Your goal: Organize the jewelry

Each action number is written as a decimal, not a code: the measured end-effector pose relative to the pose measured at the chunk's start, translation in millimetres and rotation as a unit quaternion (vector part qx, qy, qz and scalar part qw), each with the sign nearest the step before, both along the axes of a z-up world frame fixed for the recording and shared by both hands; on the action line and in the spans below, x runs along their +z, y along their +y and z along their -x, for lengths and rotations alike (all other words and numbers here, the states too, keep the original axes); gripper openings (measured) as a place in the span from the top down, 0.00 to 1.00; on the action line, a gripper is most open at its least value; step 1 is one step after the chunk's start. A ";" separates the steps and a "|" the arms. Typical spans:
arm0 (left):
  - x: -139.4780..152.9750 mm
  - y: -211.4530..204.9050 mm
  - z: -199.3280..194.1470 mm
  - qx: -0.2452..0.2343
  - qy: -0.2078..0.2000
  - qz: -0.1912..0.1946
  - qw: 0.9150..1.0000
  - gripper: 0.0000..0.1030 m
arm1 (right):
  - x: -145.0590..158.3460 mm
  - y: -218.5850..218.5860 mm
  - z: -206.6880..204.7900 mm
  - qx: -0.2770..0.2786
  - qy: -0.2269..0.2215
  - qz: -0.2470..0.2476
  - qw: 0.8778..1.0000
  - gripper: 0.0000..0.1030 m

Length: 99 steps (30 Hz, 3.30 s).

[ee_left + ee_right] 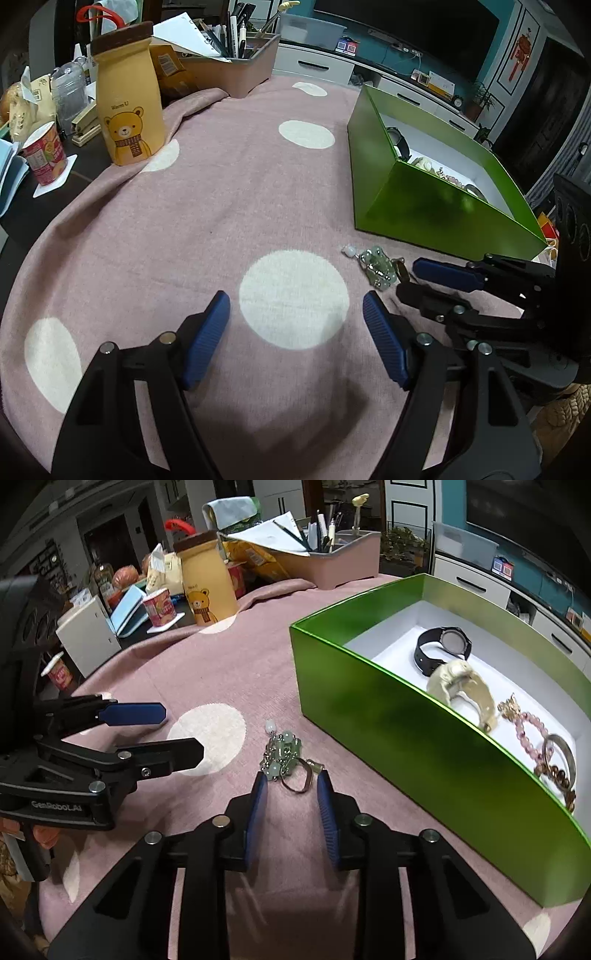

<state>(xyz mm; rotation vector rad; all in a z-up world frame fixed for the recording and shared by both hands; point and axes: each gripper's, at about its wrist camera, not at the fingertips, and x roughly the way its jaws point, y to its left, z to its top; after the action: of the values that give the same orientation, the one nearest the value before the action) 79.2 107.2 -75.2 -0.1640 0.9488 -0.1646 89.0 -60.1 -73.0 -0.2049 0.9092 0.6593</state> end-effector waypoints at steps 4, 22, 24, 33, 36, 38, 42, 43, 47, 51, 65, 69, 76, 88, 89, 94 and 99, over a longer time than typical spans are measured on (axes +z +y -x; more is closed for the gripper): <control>0.1 -3.6 -3.8 -0.008 -0.002 0.004 1.000 0.27 | -3.5 5.0 -3.0 0.007 0.001 0.011 1.000 0.85; -5.2 -58.7 -26.6 -0.062 0.004 0.002 0.998 0.42 | 16.7 -76.8 27.4 -0.073 0.013 -0.076 0.994 0.95; -6.8 -65.3 -30.7 -0.065 0.003 -0.004 0.998 0.47 | 18.6 -86.5 32.5 -0.081 0.011 -0.084 0.993 0.95; -6.7 -76.2 -34.3 -0.065 -0.013 -0.031 0.997 0.76 | 24.9 -111.8 41.8 -0.105 0.002 -0.103 0.989 0.95; -6.4 -72.4 -30.9 -0.060 -0.012 -0.024 0.998 0.85 | 27.5 -116.4 45.1 -0.108 -0.002 -0.107 0.988 0.95; -5.7 -71.7 -28.9 -0.056 -0.010 -0.024 0.998 0.86 | 29.5 -120.3 47.1 -0.110 -0.004 -0.110 0.988 0.95; -1.7 -71.9 -22.8 -0.054 -0.008 -0.021 0.998 0.89 | 33.4 -124.8 50.0 -0.115 -0.008 -0.113 0.987 0.95; -0.6 -72.8 -21.3 -0.054 -0.008 -0.021 0.998 0.89 | 34.3 -126.2 51.4 -0.116 -0.009 -0.114 0.987 0.95; 8.5 -74.4 -12.9 -0.053 -0.014 -0.024 0.998 0.89 | 38.3 -129.0 55.0 -0.120 -0.012 -0.116 0.986 0.95; 20.5 -76.2 -5.0 -0.052 -0.021 -0.026 0.998 0.89 | 44.6 -132.7 61.2 -0.123 -0.019 -0.119 0.985 0.95; 78.1 -89.5 14.8 -0.055 -0.067 -0.042 0.995 0.89 | 89.0 -150.7 76.8 -0.132 -0.070 -0.139 0.979 0.95; 96.0 -97.4 14.5 -0.059 -0.084 -0.051 0.993 0.89 | 103.9 -156.8 77.7 -0.135 -0.090 -0.142 0.977 0.95; 121.7 -113.3 6.5 -0.065 -0.105 -0.057 0.991 0.89 | 120.5 -166.2 77.0 -0.142 -0.114 -0.148 0.972 0.95; 135.5 -136.6 -25.2 -0.075 -0.109 -0.056 0.990 0.89 | 129.6 -173.0 56.0 -0.154 -0.130 -0.141 0.969 0.95; 136.0 -139.9 -28.1 -0.077 -0.109 -0.057 0.989 0.89 | 129.5 -173.8 53.9 -0.155 -0.131 -0.141 0.969 0.95; 135.6 -147.7 -41.1 -0.081 -0.108 -0.064 0.989 0.89 | 127.5 -177.2 40.8 -0.162 -0.129 -0.138 0.969 0.95; 130.8 -152.9 -56.0 -0.084 -0.103 -0.070 0.989 0.89 | 124.1 -180.8 28.6 -0.168 -0.126 -0.135 0.968 0.95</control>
<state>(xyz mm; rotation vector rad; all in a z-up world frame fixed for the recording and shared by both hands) 135.2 -45.8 55.5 0.0622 0.7641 -0.2649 60.4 -240.9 51.2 0.1077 0.5827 0.4233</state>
